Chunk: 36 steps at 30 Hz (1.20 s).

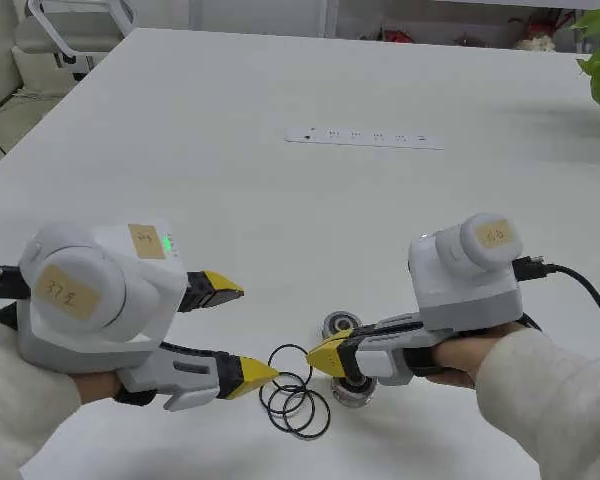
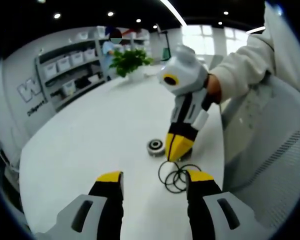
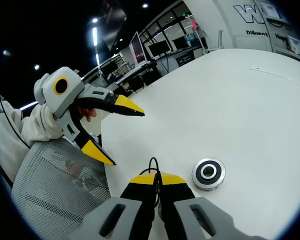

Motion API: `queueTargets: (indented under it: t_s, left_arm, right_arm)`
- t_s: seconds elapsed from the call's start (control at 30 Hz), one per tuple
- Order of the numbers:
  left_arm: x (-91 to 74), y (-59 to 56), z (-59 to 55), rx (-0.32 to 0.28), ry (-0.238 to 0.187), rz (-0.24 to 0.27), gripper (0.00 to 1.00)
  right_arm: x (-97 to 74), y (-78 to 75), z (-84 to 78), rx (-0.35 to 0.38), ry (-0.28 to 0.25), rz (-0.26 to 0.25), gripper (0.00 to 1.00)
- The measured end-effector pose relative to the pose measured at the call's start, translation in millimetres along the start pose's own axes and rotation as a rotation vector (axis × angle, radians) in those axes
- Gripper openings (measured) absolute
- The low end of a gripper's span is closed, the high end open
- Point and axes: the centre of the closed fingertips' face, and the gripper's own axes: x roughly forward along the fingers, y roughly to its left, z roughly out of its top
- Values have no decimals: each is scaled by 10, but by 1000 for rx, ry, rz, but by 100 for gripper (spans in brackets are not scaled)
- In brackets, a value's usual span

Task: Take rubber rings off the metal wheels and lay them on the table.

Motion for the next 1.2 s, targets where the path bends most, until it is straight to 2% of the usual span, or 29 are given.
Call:
queueTargets:
  t_s: [0.2, 0.53, 1.2]
  left_arm:
    - [-3, 10, 6, -2, -4, 2, 50]
    - [8, -7, -5, 4, 1, -5, 50]
    - [18, -22, -29, 11, 12, -11, 49]
  right_arm:
    - [12, -20, -32, -17, 14, -12, 0]
    - [15, -65, -18, -45, 7, -40, 0]
    - [39, -79, -25, -90, 15, -54, 0]
